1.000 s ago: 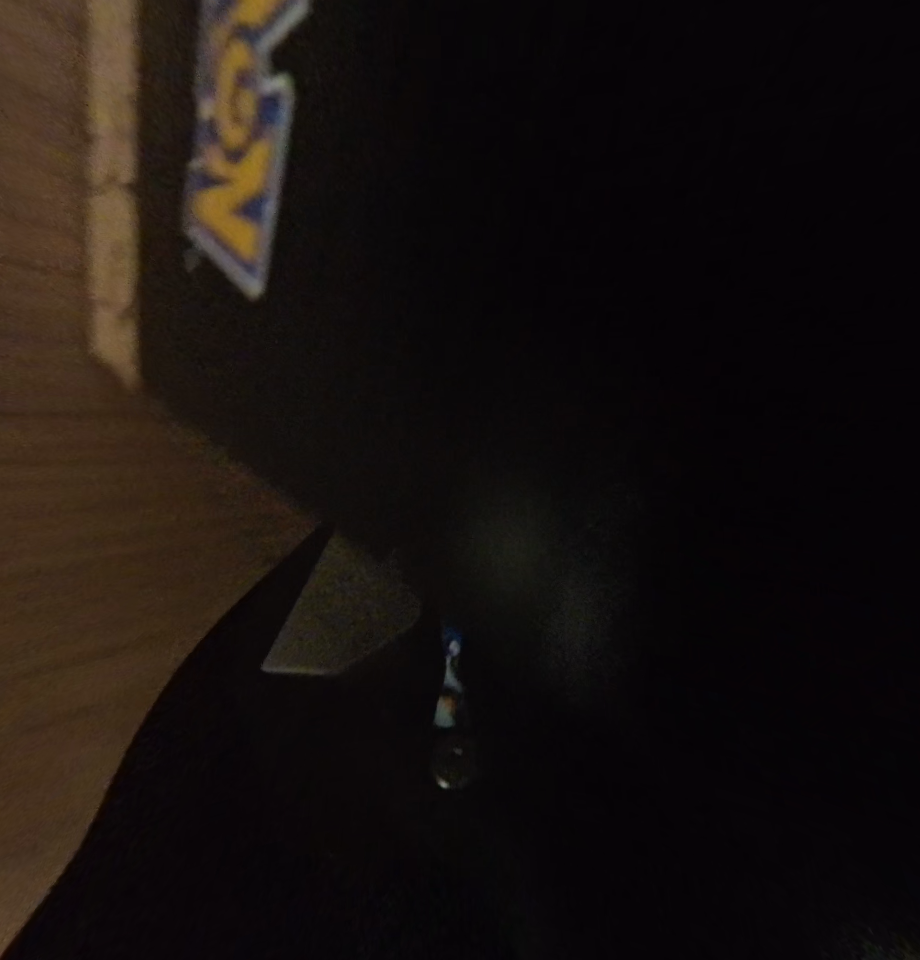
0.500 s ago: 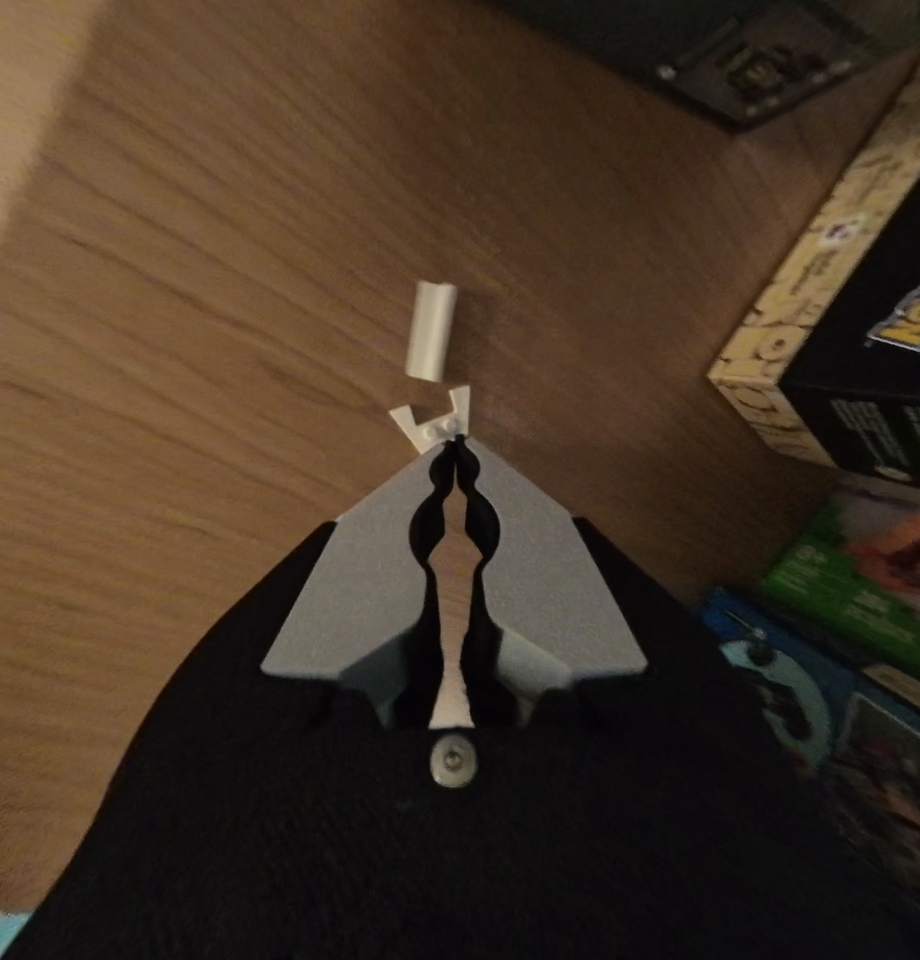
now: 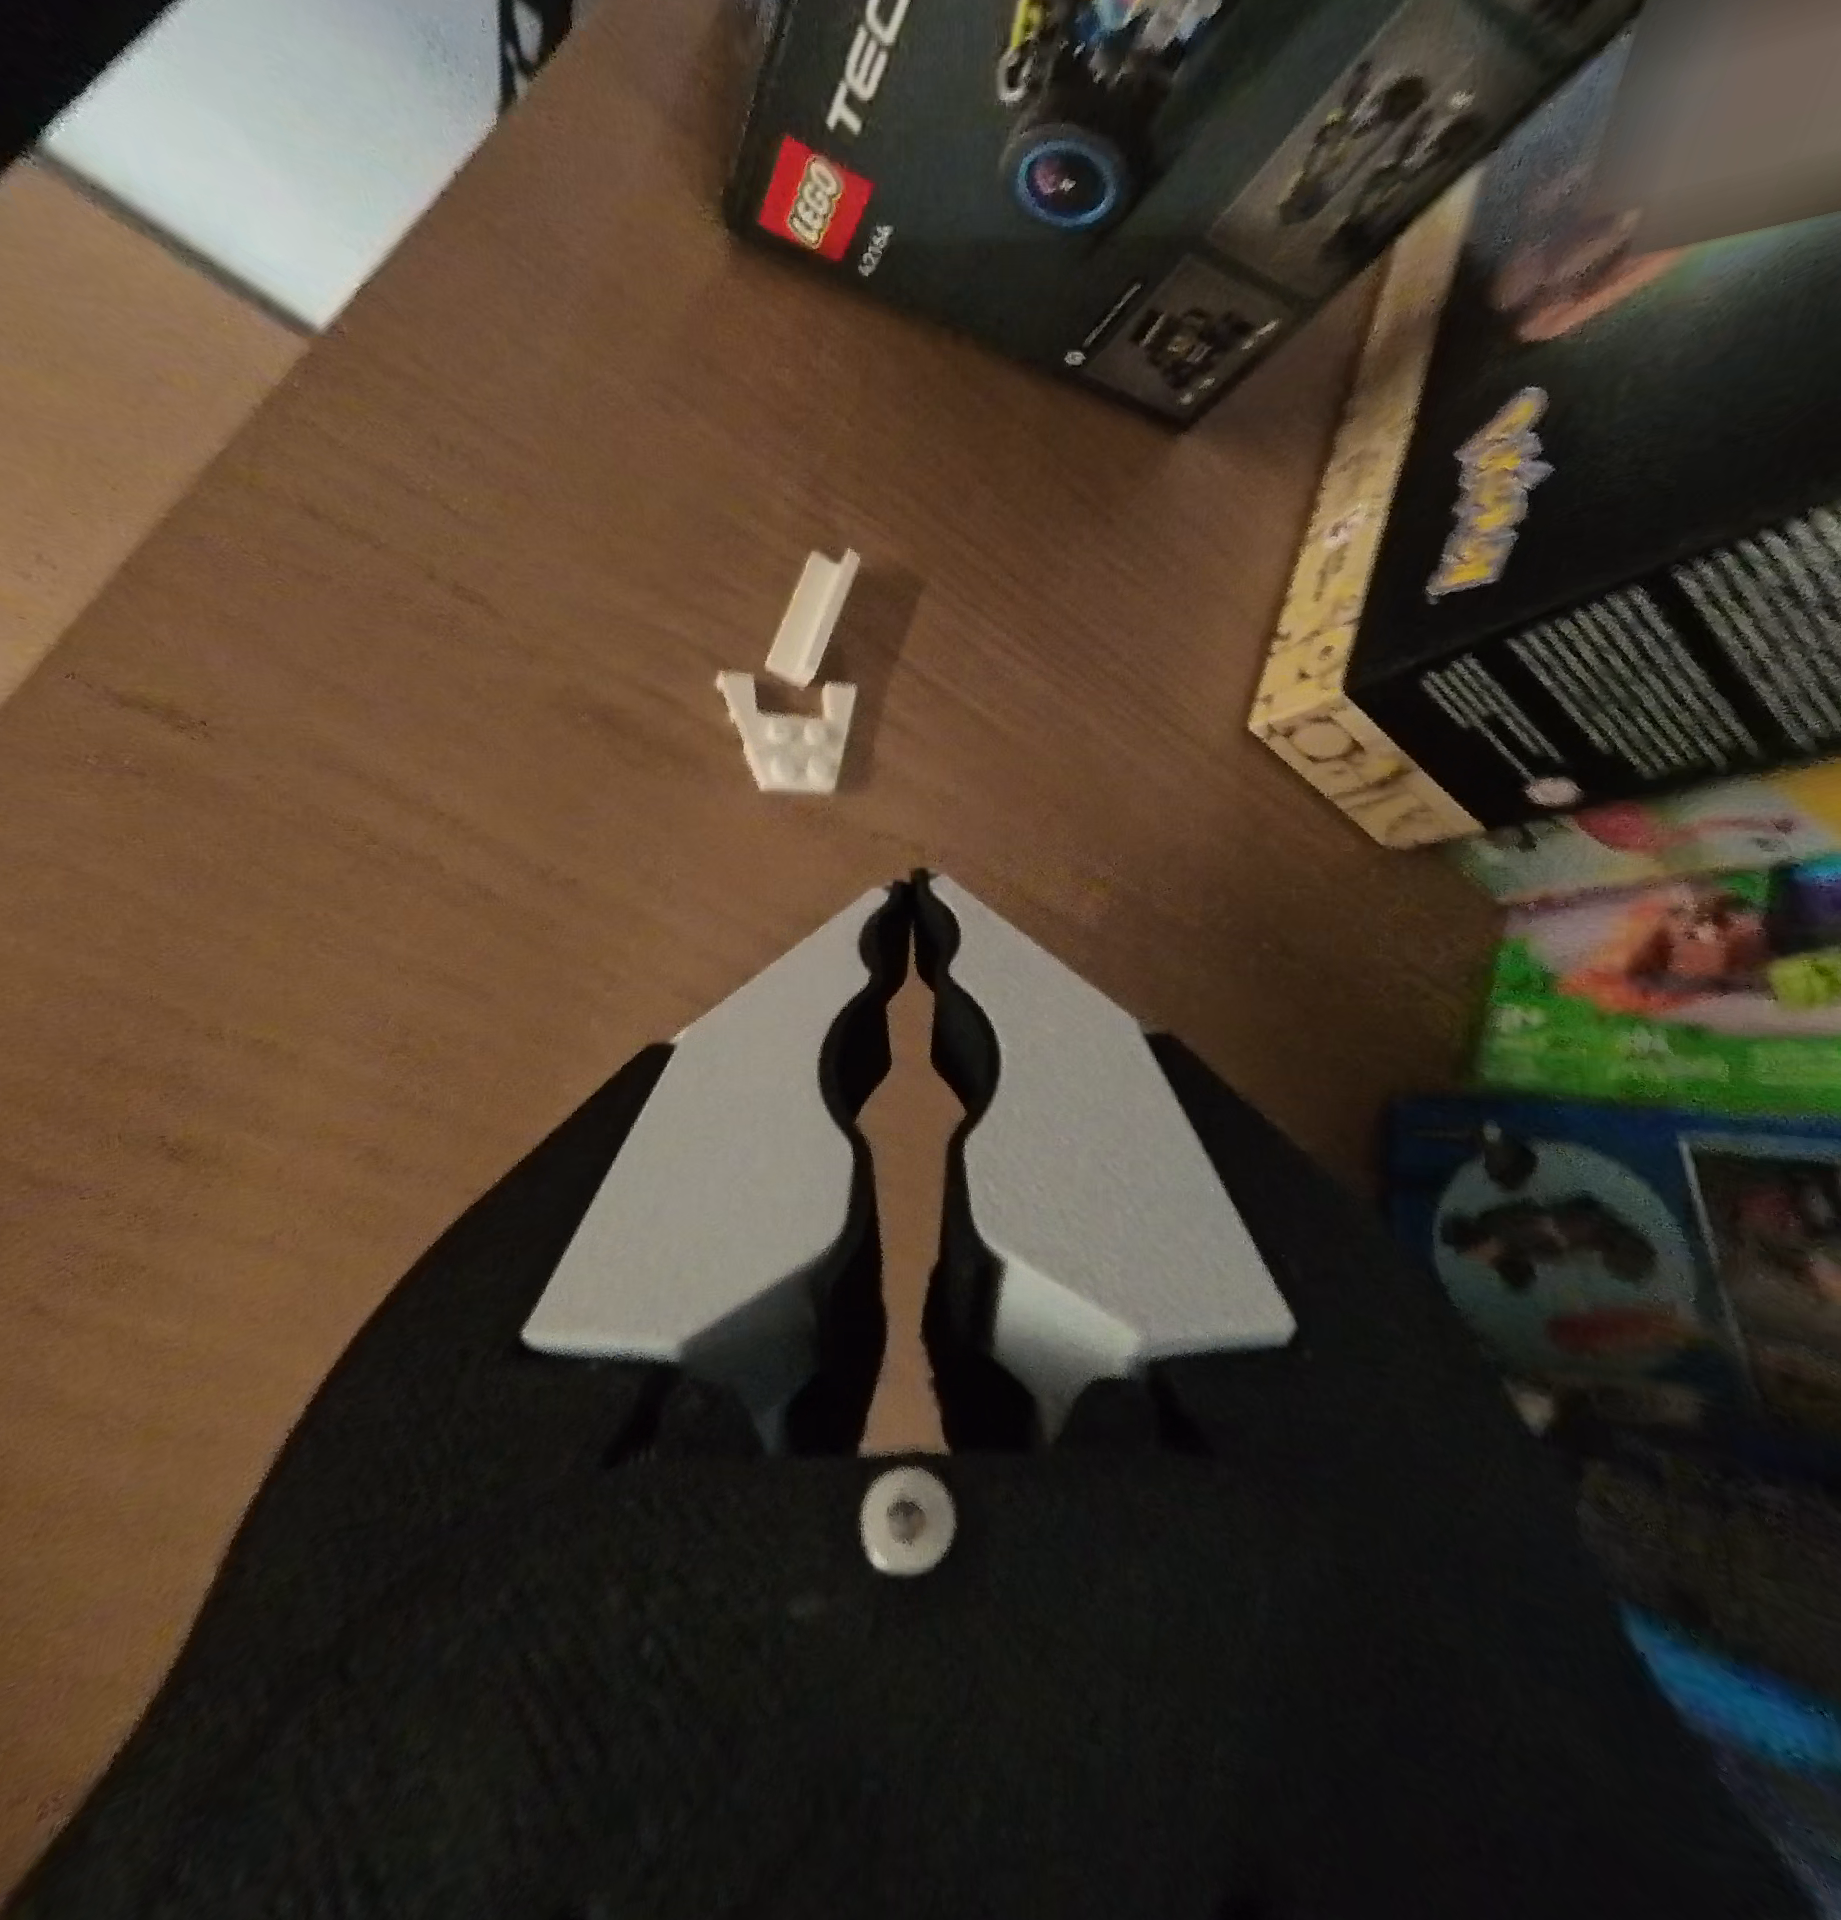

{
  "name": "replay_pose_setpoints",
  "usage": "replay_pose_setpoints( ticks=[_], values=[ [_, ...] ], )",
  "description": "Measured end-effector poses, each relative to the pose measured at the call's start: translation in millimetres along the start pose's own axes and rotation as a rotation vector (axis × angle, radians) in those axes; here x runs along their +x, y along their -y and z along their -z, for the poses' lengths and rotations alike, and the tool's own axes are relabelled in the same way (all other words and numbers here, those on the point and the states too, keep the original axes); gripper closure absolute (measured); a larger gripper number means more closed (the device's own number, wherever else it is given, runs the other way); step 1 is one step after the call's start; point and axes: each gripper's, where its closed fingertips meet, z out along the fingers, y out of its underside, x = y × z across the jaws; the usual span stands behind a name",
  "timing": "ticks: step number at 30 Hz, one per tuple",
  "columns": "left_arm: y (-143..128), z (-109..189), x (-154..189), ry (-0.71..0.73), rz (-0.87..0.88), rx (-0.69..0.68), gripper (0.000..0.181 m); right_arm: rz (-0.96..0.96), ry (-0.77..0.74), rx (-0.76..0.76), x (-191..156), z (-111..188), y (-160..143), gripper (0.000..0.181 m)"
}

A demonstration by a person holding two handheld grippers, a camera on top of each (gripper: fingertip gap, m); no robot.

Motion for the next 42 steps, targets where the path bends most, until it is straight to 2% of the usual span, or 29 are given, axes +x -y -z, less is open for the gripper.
replay_pose_setpoints(
  ticks=[3, 5, 8, 11, 16, 18, 20, 24, 26, 28, 31, 36, 38, 42],
  values=[
    [25.1, 15.8, 21.7, 0.033, -0.07, 0.073, 0.154, -0.078, 0.003, 0.093, -7.2, 41.4, -20.7, 0.181],
    [32.0, 23.1, 35.0, 0.079, -0.112, 0.087, 0.153, -0.155, 0.023, 0.151, -13.6, 69.3, -39.8, 0.181],
    [28.6, 30.4, 64.2, 0.127, -0.143, 0.079, 0.15, -0.248, 0.069, 0.243, -22.9, 106.7, -76.9, 0.181],
    [17.3, 41.3, 101.0, 0.196, -0.186, 0.119, 0.147, -0.326, 0.07, 0.297, -22.5, 136.7, -130.1, 0.18],
    [-25.3, 80.9, 161.2, 0.437, -0.287, 0.335, 0.143, -0.395, 0.062, 0.412, -19.2, 207.0, -234.4, 0.175],
    [-54.8, 97.9, 182.1, 0.575, -0.3, 0.46, 0.142, -0.406, 0.053, 0.474, -14.4, 240.9, -275.1, 0.168],
    [-93.9, 102.9, 203.3, 0.687, -0.281, 0.558, 0.141, -0.452, 0.018, 0.51, -4.2, 271.9, -322.3, 0.157],
    [-169.6, 72.3, 238.6, 0.788, -0.22, 0.651, 0.137, -0.589, 0.0, 0.57, 4.1, 308.9, -408.4, 0.126],
    [-185.9, 48.7, 248.3, 0.782, -0.182, 0.657, 0.132, -0.647, -0.003, 0.596, 2.2, 316.2, -440.6, 0.118],
    [-191.4, 16.0, 261.0, 0.717, -0.137, 0.574, 0.127, -0.679, -0.014, 0.629, -3.0, 320.3, -463.7, 0.118],
    [-188.7, -23.8, 286.0, 0.669, -0.16, 0.439, 0.126, -0.704, -0.023, 0.677, -13.4, 320.6, -479.4, 0.12],
    [-189.8, -61.0, 300.1, 0.74, -0.313, 0.309, 0.124, -0.729, -0.078, 0.679, -36.1, 308.2, -496.6, 0.114],
    [-206.8, -78.5, 287.9, 0.78, -0.335, 0.21, 0.123, -0.705, -0.107, 0.646, -52.0, 298.2, -502.9, 0.107],
    [-265.2, -120.2, 256.9, 0.882, -0.404, -0.018, 0.123, -0.653, -0.057, 0.58, -100.8, 274.7, -498.8, 0.101]
  ],
)
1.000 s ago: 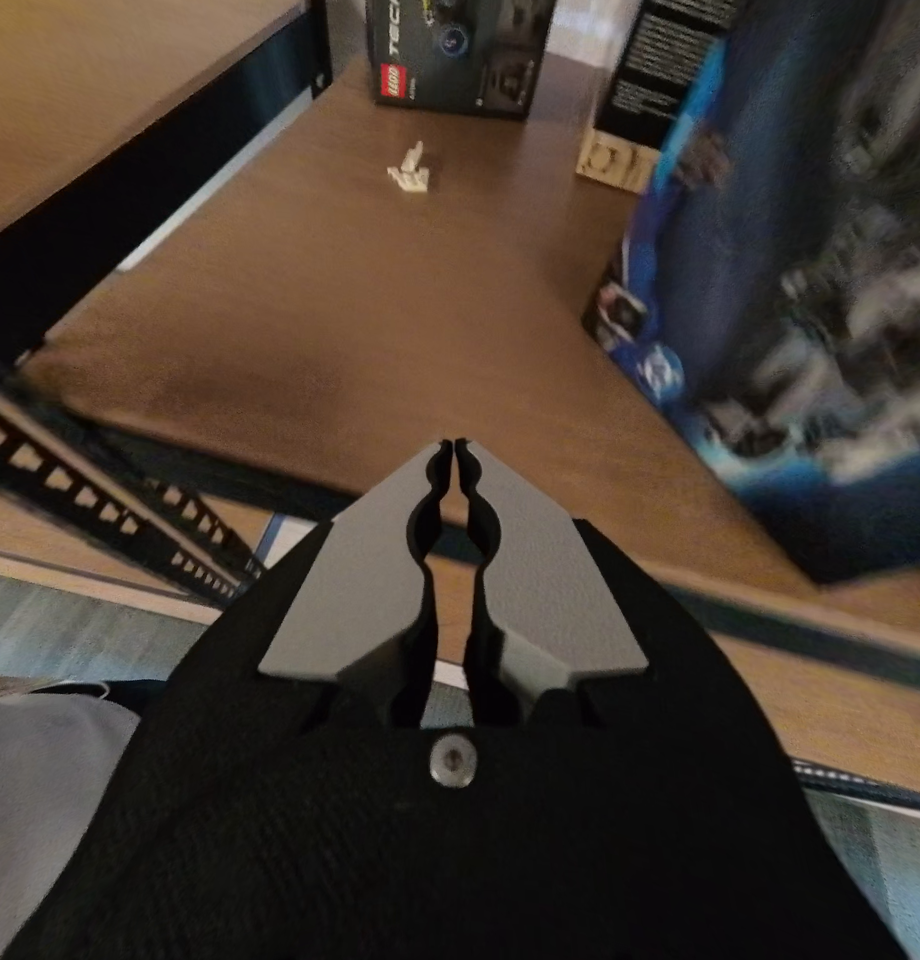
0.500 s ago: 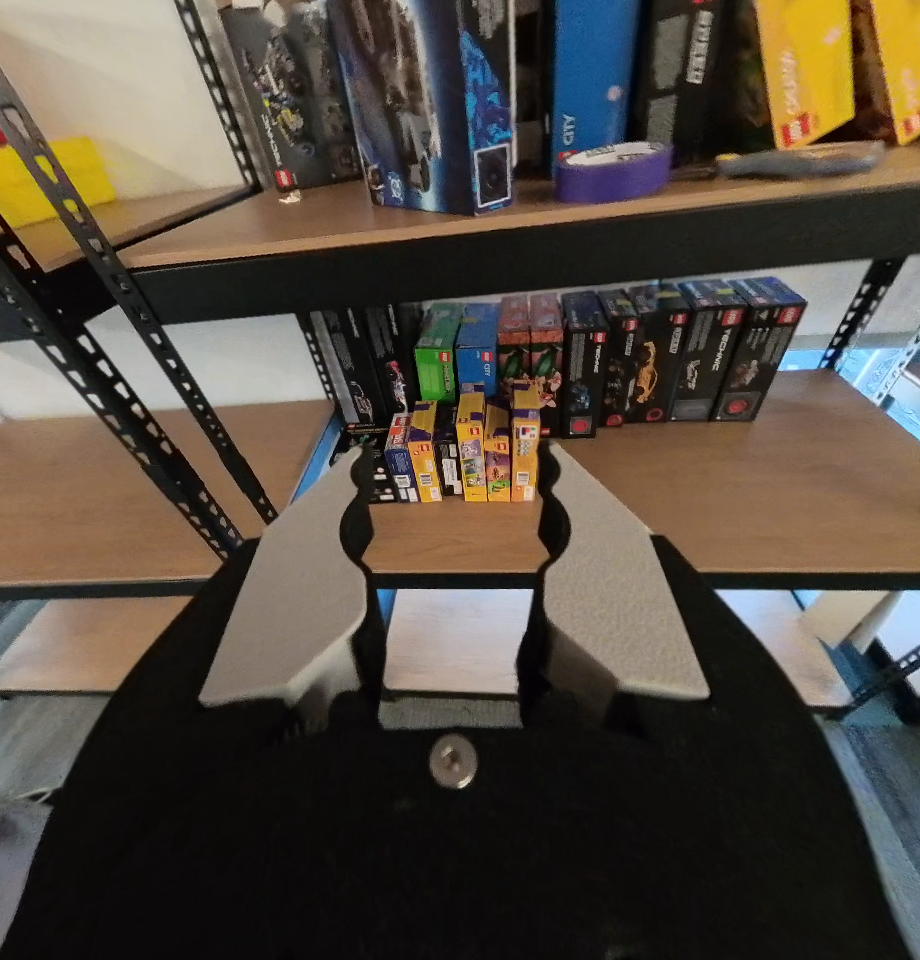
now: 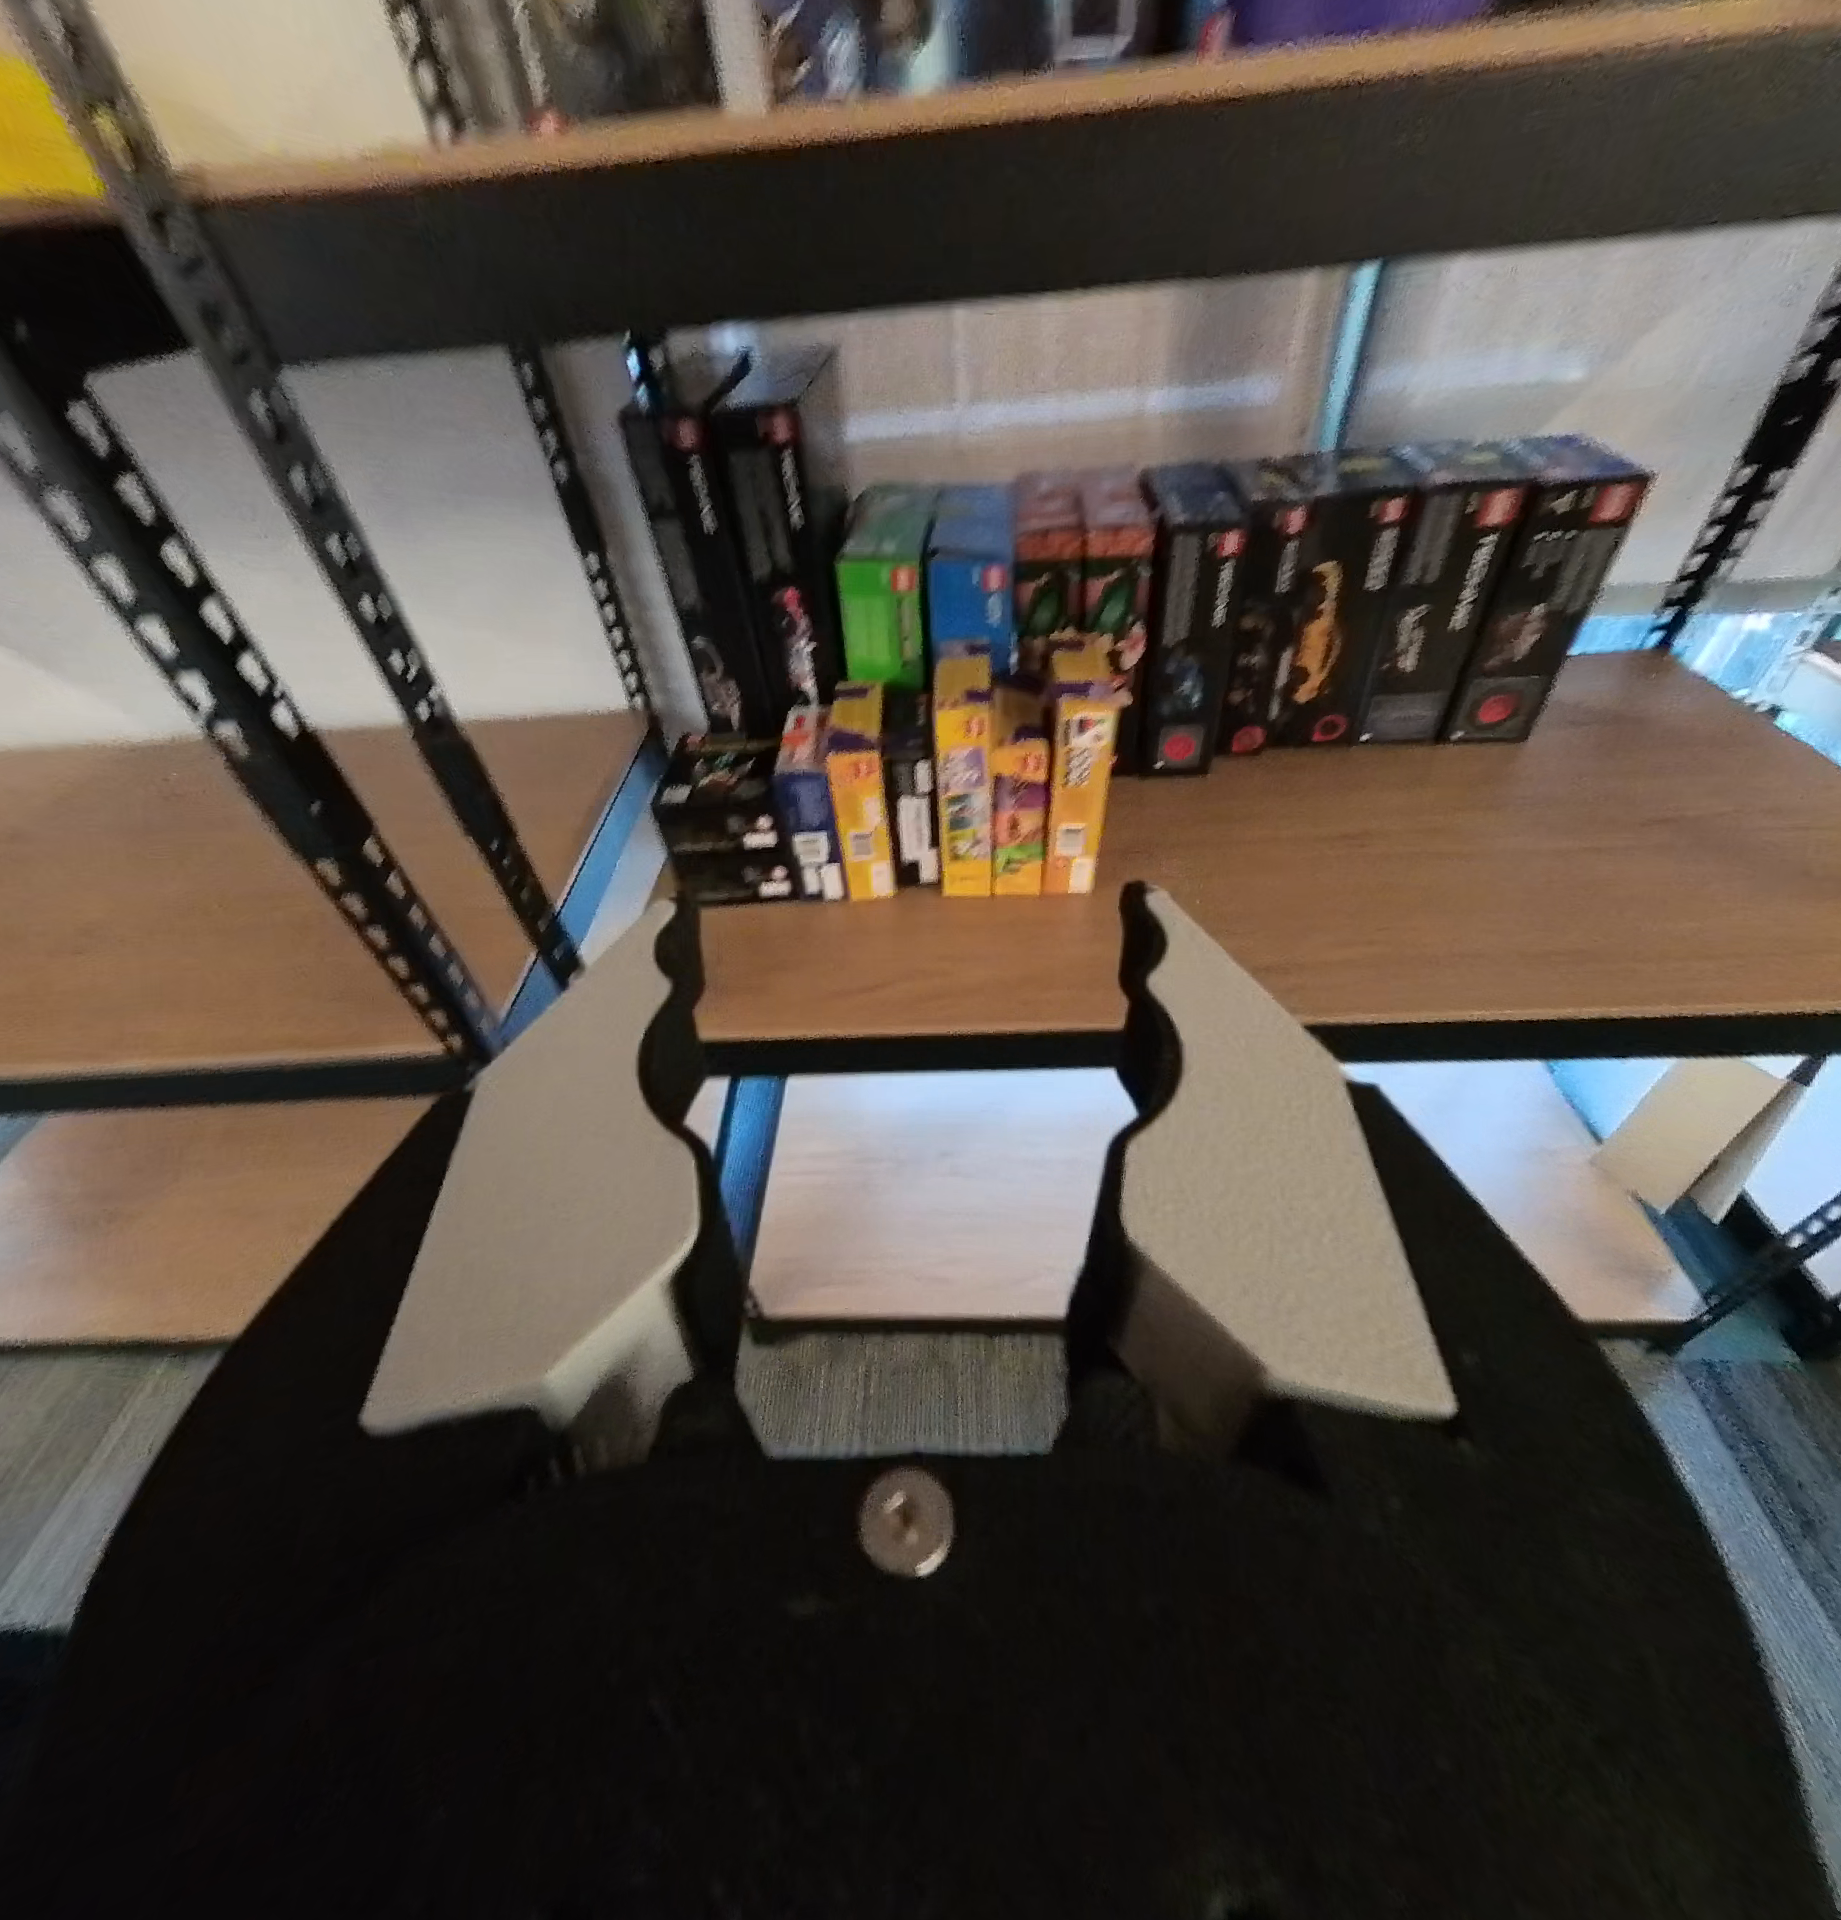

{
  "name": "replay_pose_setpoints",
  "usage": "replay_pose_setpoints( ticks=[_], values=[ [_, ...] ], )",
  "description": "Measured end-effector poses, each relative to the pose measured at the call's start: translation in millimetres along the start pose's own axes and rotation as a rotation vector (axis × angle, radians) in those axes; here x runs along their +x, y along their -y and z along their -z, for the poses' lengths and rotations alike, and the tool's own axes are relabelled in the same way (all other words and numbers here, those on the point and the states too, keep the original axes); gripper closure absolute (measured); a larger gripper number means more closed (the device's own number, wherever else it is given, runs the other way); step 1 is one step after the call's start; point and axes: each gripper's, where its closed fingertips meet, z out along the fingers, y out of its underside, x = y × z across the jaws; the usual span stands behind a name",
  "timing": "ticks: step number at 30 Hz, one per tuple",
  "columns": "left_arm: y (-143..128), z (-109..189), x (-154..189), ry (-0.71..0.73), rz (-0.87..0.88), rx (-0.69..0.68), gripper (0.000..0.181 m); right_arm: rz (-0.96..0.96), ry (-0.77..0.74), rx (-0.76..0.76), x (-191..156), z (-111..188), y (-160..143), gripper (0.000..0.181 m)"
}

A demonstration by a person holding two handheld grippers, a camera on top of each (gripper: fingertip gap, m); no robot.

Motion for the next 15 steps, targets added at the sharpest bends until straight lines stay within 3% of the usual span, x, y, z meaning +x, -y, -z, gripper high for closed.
replay_pose_setpoints(
  ticks=[3, 6, 15],
  values=[
    [-37.5, -29.2, 32.5, 0.033, -0.084, -0.062, 0.119, 0.021, 0.055, -0.082, -34.0, -9.9, -25.4, 0.099],
    [-62.0, -54.8, 63.4, 0.02, -0.13, -0.105, 0.113, 0.035, 0.07, -0.098, -59.0, -11.6, -30.6, 0.099],
    [-68.0, -85.5, 122.2, -0.104, -0.099, -0.109, 0.095, 0.105, 0.016, -0.09, -57.8, 7.4, -19.6, 0.098]
  ],
)
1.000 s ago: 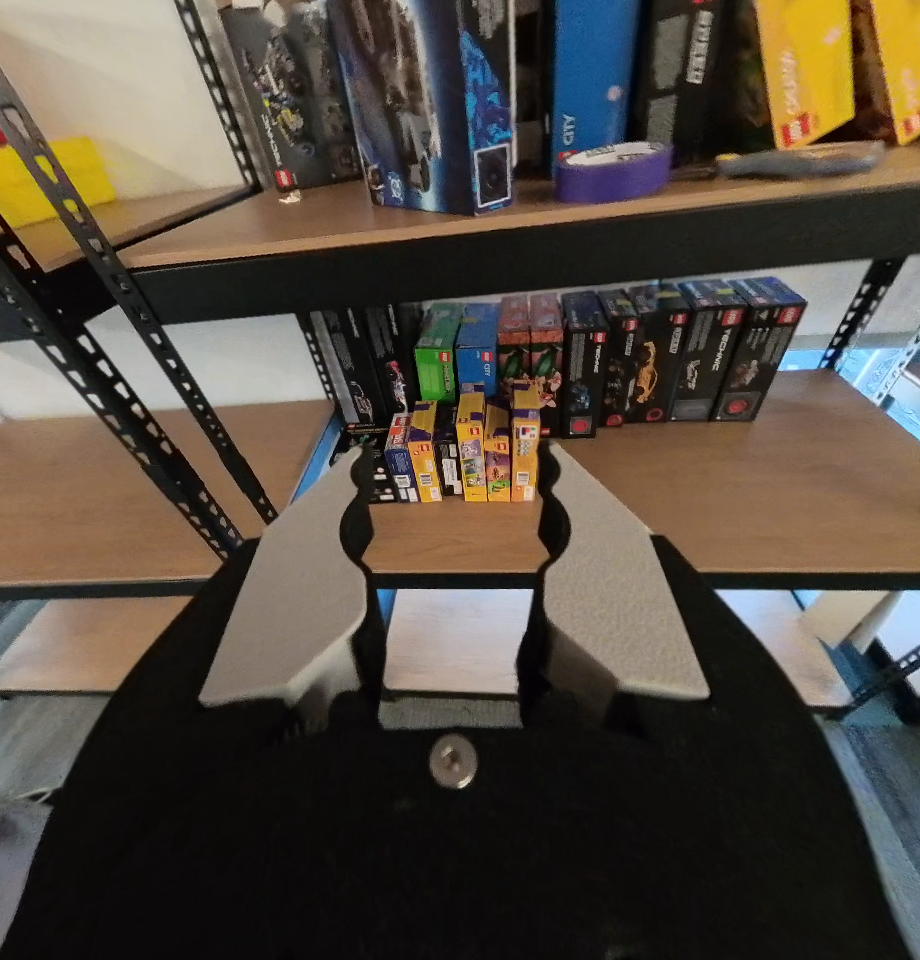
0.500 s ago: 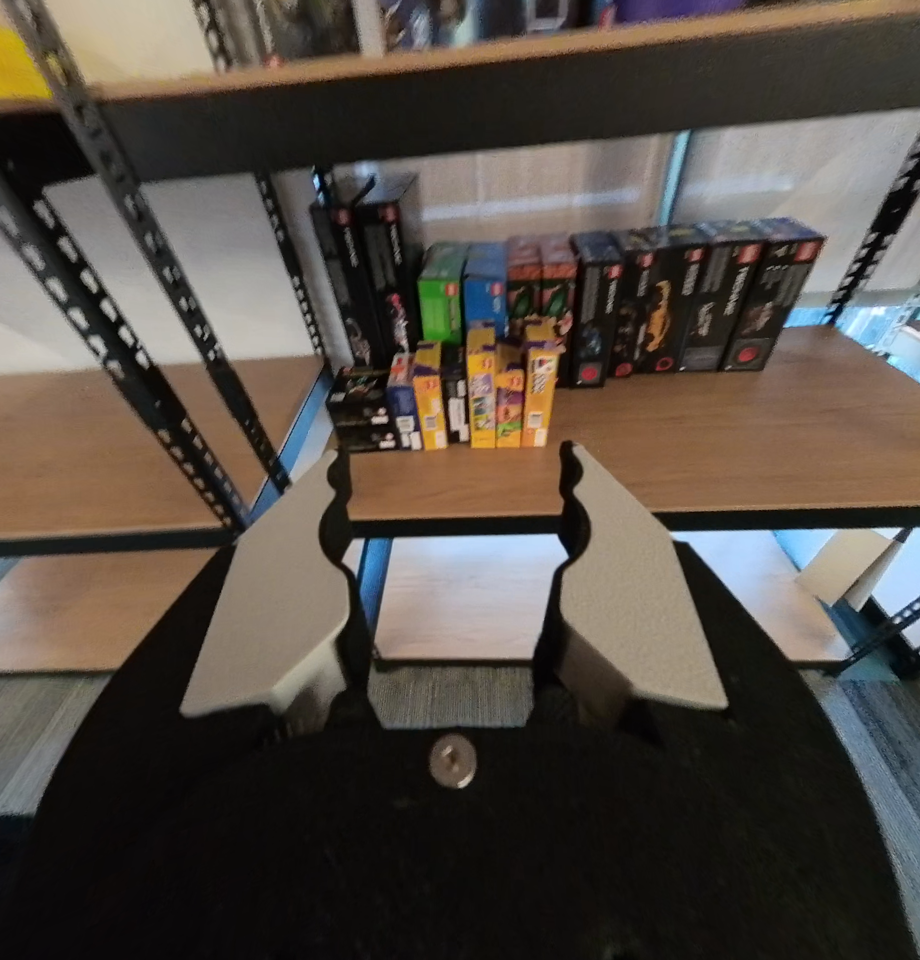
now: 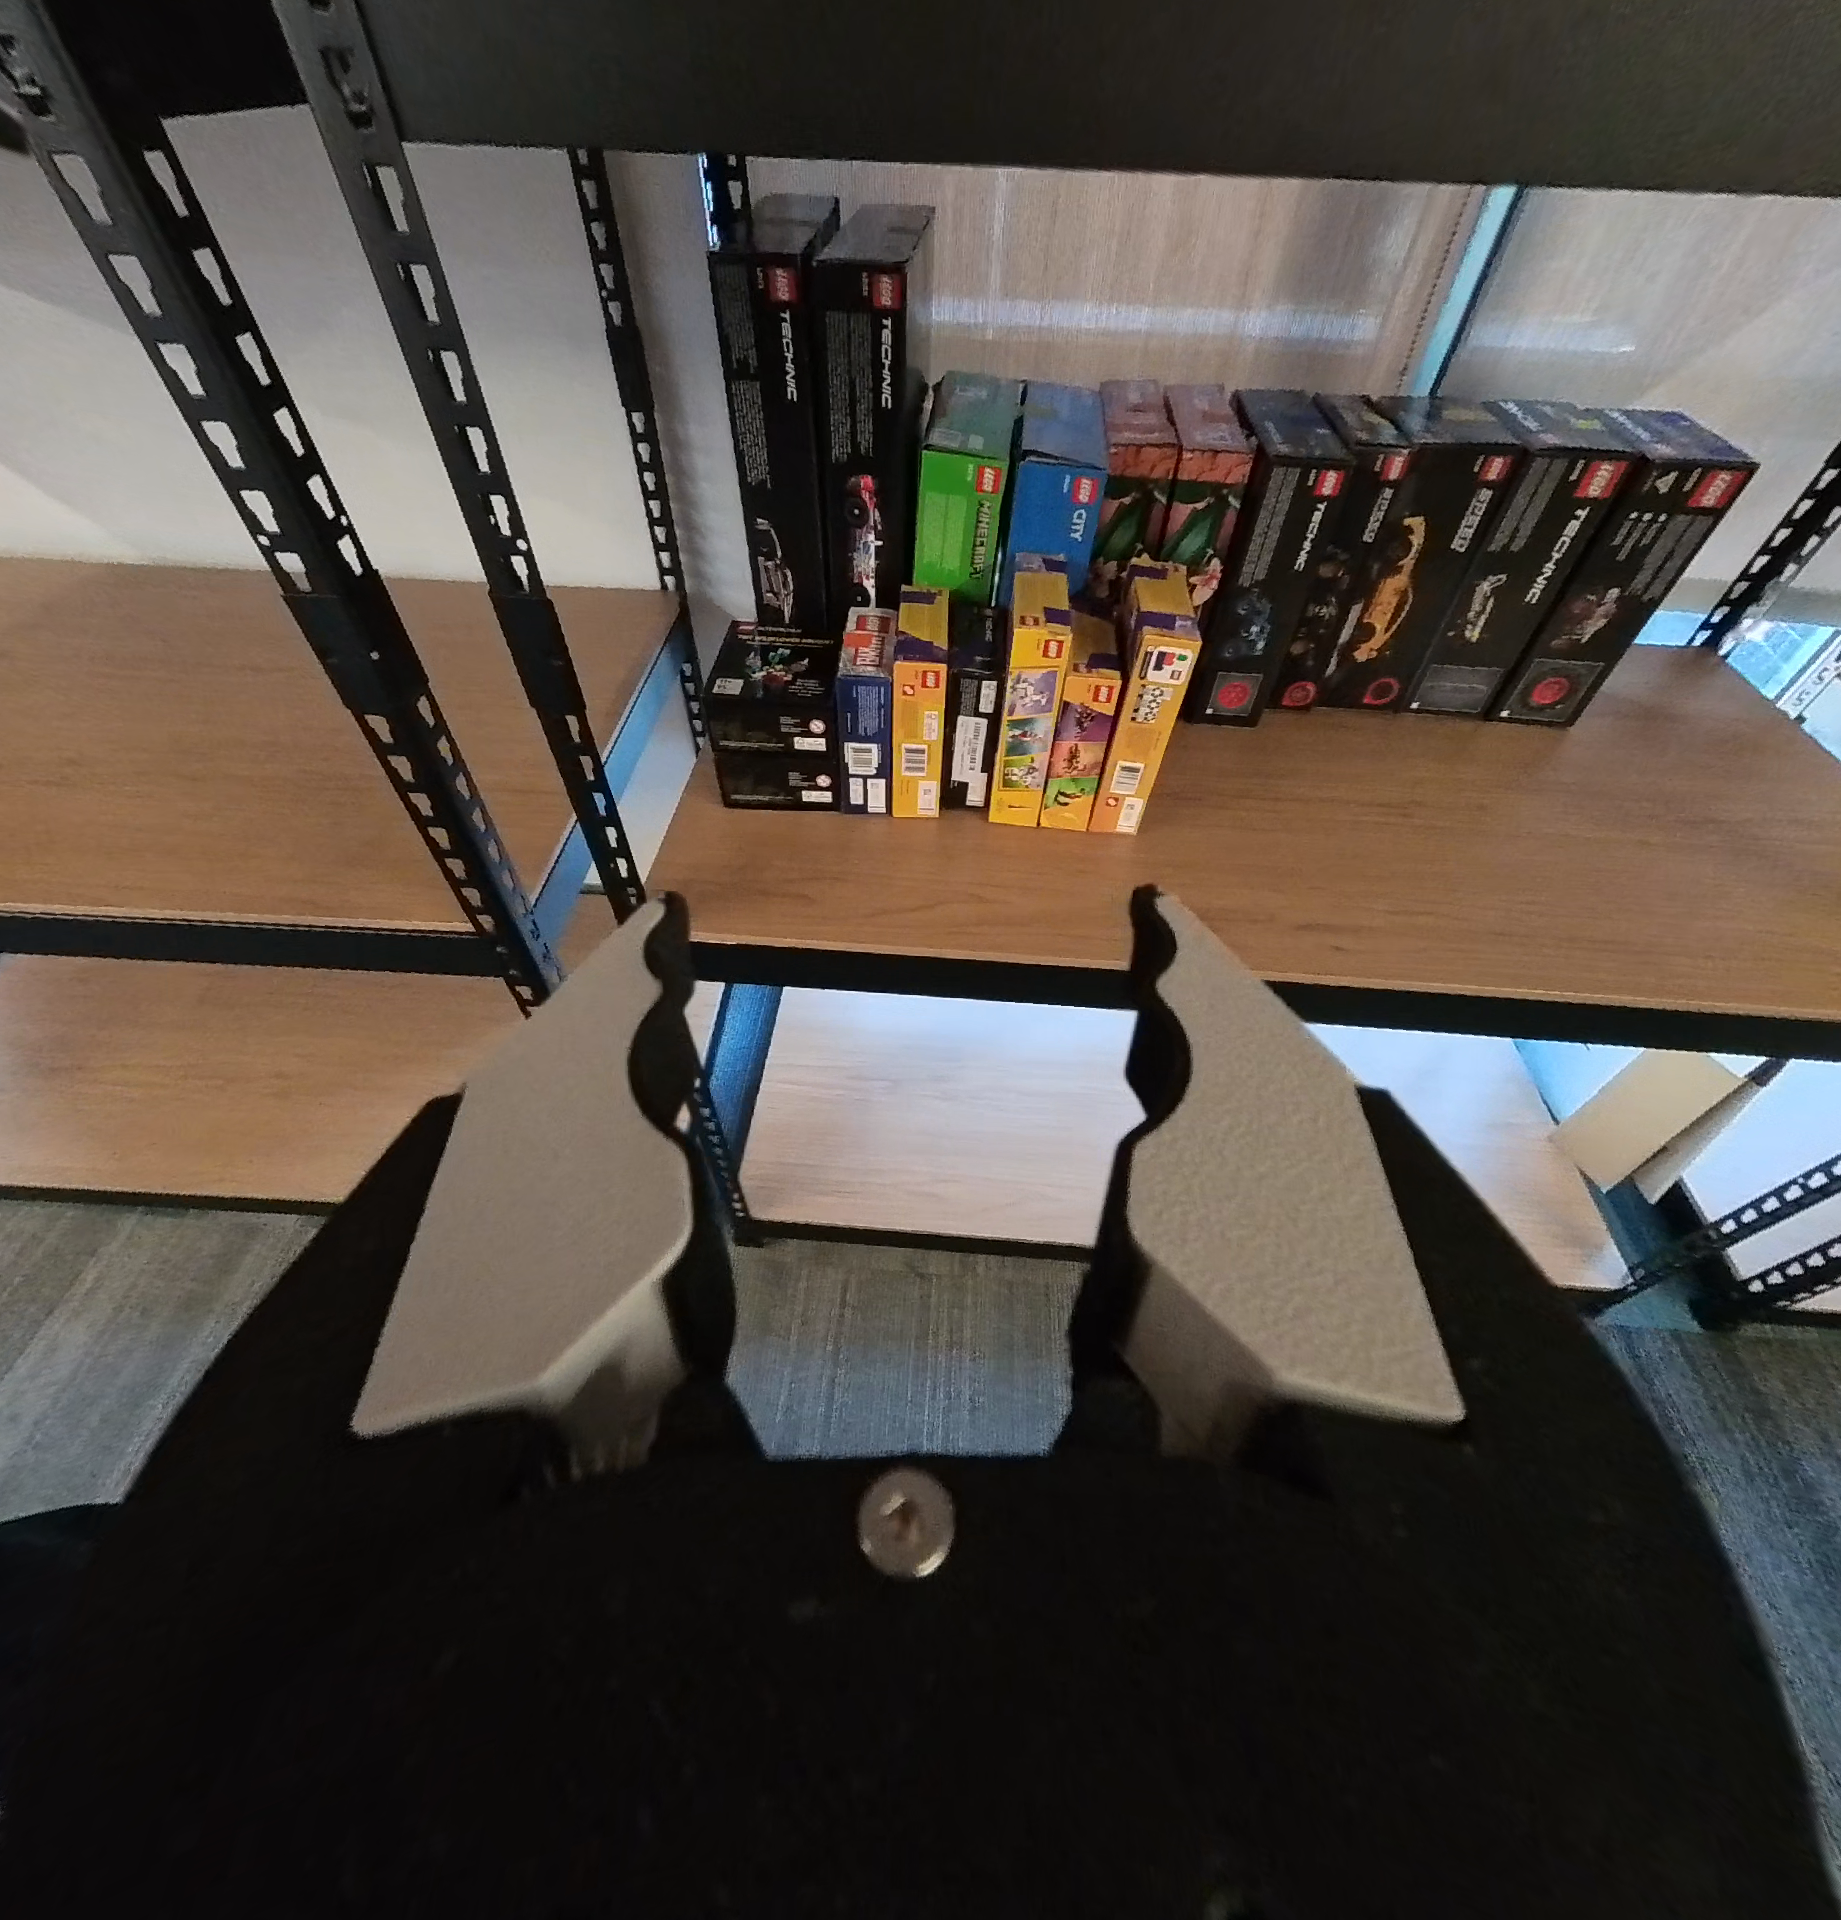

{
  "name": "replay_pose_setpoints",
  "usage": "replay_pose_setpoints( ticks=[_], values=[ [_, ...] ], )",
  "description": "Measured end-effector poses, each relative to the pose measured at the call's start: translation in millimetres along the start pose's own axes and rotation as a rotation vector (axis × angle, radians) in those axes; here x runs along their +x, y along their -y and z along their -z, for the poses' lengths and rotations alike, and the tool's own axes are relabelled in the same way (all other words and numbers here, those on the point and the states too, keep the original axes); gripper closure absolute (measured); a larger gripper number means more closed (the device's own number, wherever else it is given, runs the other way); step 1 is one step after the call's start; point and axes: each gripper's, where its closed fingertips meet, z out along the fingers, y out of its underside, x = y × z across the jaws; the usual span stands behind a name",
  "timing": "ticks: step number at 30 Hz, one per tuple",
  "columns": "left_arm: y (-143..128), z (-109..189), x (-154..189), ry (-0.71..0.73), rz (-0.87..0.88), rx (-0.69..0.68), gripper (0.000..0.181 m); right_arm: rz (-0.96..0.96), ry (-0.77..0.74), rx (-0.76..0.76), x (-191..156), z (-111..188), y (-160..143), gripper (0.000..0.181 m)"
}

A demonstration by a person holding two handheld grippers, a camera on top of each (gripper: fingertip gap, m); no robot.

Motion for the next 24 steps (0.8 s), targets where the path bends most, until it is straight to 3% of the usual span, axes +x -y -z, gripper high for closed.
replay_pose_setpoints(
  ticks=[7, 11, 24],
  values=[
    [13.9, -4.7, 7.8, -0.014, -0.055, 0.01, 0.093, -0.061, -0.033, 0.022, 20.5, 1.2, 7.4, 0.095],
    [25.3, -10.1, 9.8, -0.051, -0.06, 0.025, 0.109, -0.052, -0.087, 0.016, 38.7, 7.2, 7.9, 0.096],
    [43.6, -34.9, 24.1, -0.097, -0.092, 0.034, 0.117, -0.149, -0.186, 0.107, 103.0, 38.3, 4.8, 0.099]
  ],
)
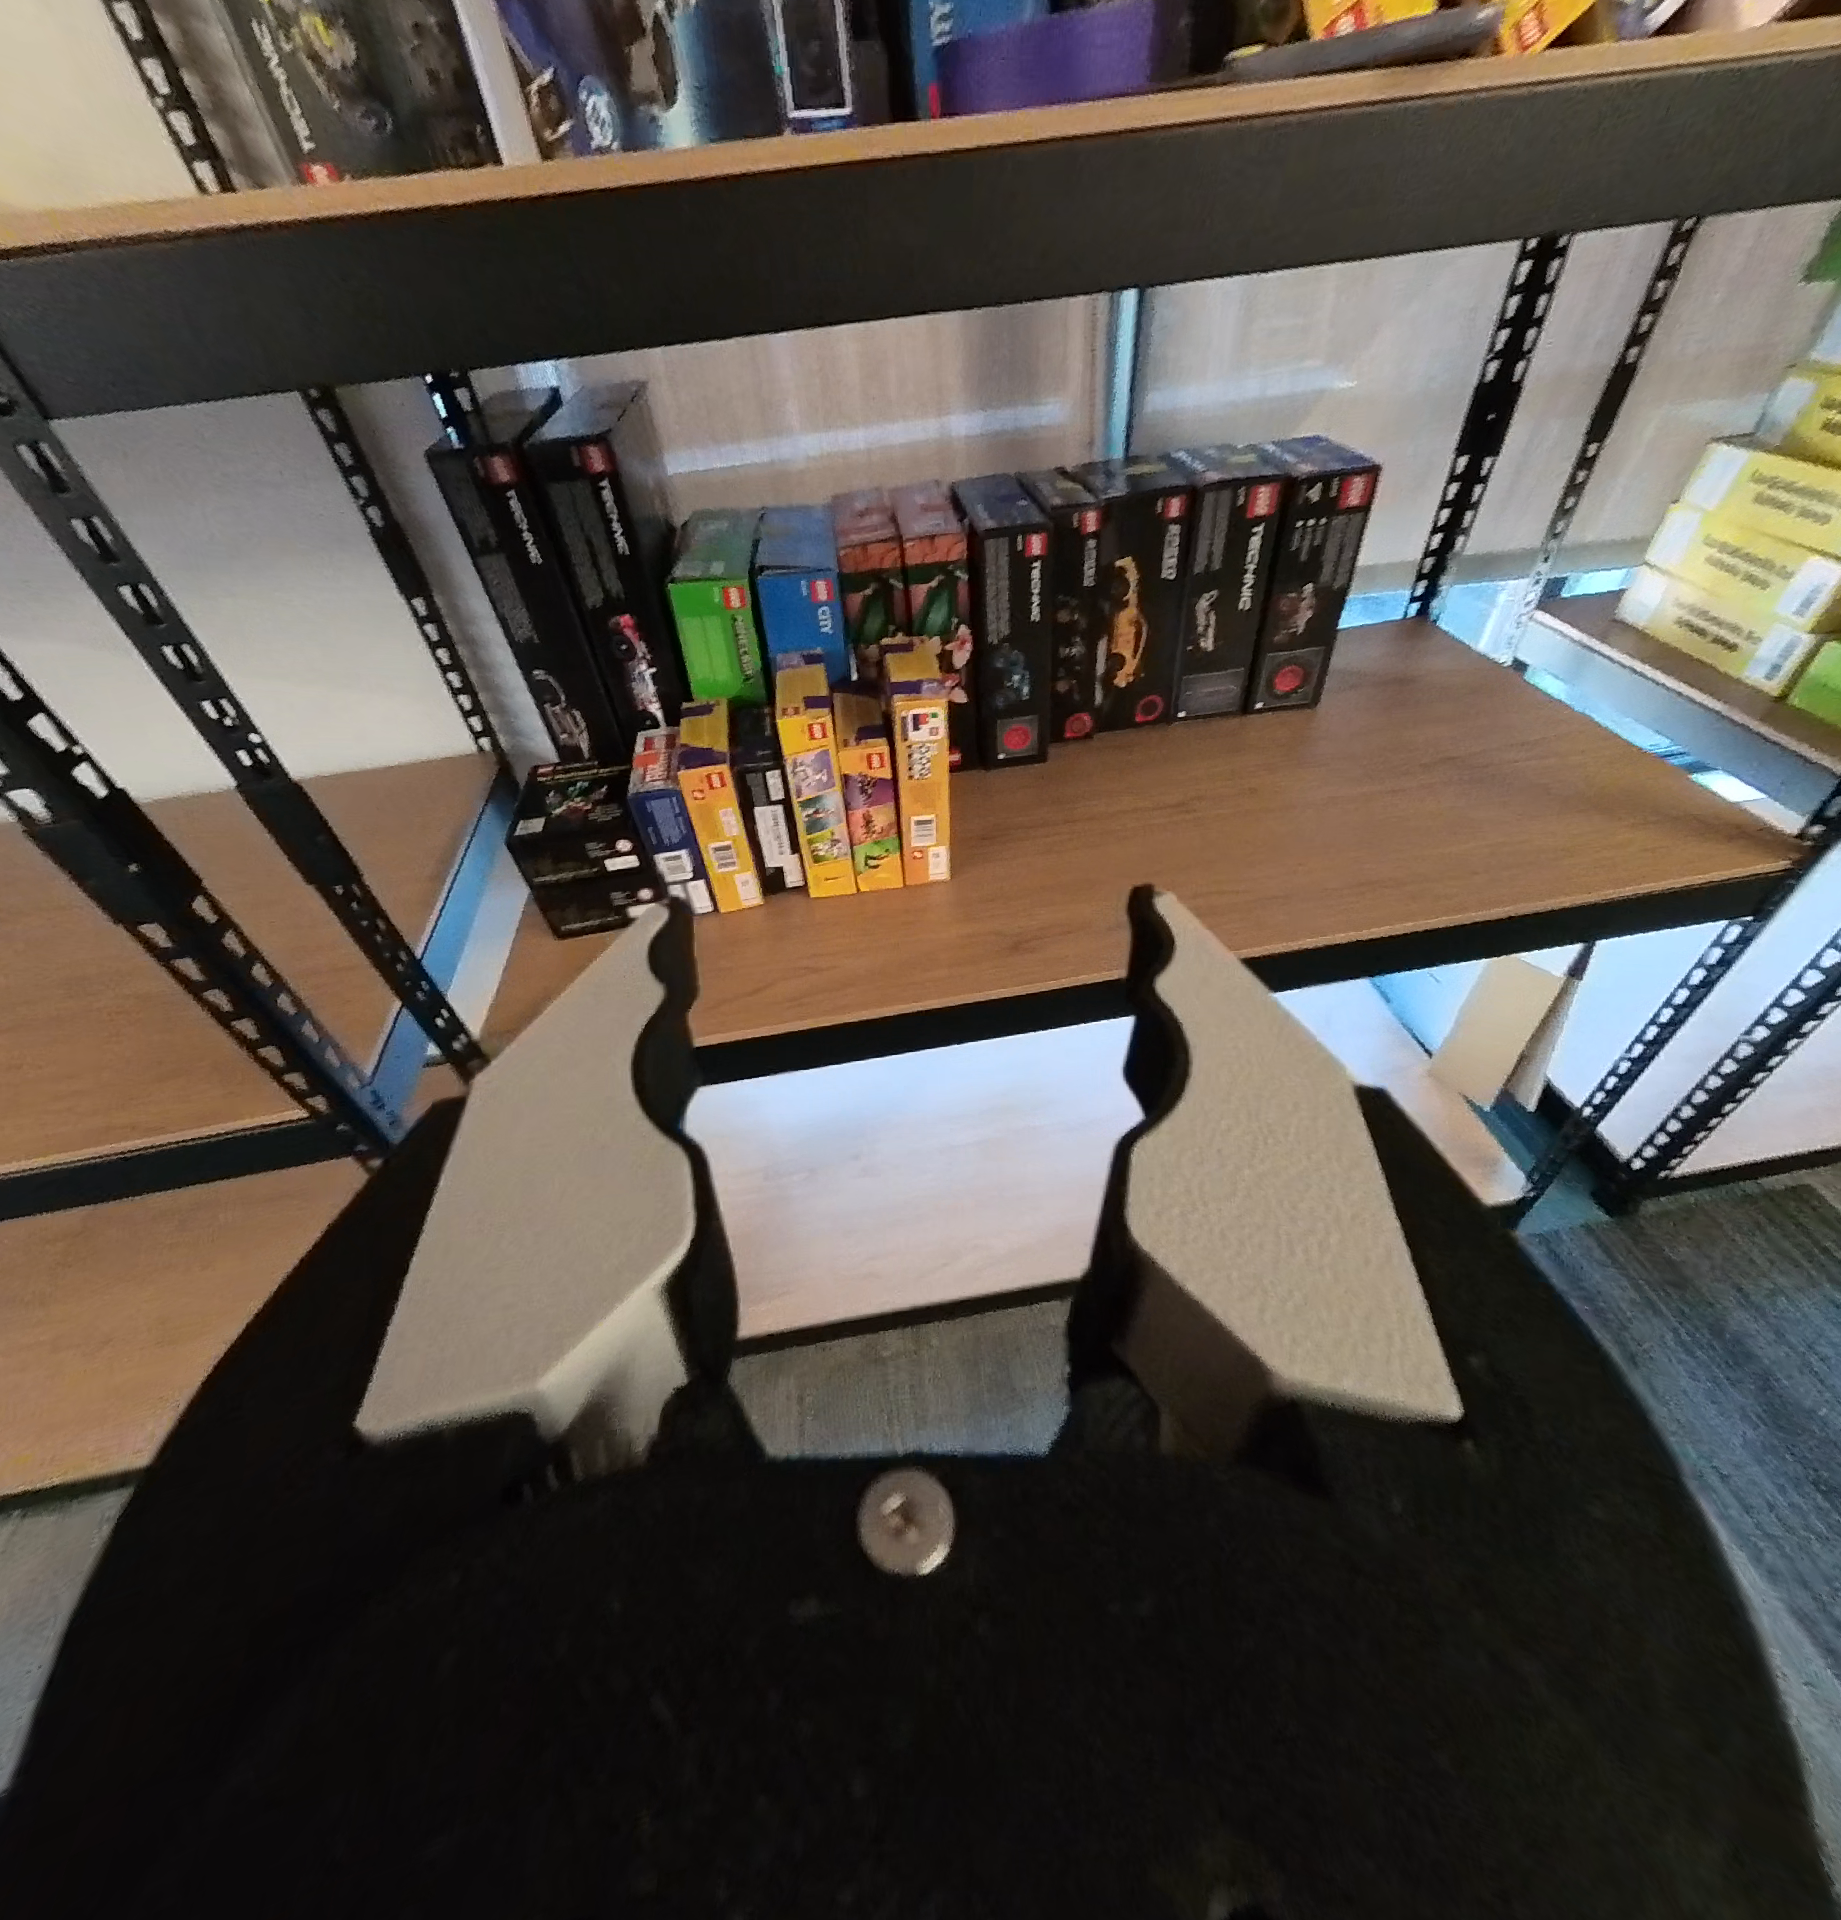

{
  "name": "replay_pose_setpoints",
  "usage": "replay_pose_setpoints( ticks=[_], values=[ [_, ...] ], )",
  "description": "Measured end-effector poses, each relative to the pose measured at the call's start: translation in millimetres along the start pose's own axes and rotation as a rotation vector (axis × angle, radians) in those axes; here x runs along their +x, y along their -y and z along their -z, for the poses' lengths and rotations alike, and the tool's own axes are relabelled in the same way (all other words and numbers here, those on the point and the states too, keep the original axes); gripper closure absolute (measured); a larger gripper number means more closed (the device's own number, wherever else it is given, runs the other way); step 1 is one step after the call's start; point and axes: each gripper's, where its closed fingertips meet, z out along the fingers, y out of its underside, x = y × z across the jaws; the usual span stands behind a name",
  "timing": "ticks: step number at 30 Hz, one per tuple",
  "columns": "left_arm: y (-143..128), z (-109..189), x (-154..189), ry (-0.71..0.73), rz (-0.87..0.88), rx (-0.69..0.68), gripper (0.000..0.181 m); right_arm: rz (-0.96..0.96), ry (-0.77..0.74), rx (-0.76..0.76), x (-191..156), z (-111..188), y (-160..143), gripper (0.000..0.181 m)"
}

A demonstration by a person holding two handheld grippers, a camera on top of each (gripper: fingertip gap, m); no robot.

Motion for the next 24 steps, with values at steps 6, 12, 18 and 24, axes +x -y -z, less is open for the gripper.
replay_pose_setpoints(
  ticks=[6, 12, 18, 24],
  values=[
    [12.3, -10.3, 0.9, -0.023, -0.004, 0.031, 0.128, 0.005, -0.053, 0.059, 27.4, 12.8, 13.4, 0.113],
    [12.5, -16.0, 3.2, -0.064, 0.022, 0.035, 0.144, -0.013, -0.04, 0.162, 39.8, 27.4, 29.0, 0.137],
    [19.0, -11.7, -2.0, -0.056, 0.033, 0.087, 0.164, 0.017, 0.0, 0.416, 33.6, 53.5, 67.7, 0.181],
    [18.5, -0.8, -8.7, -0.059, 0.07, 0.138, 0.181, 0.075, 0.107, 0.381, 16.3, 36.3, 75.3, 0.181]
  ],
)
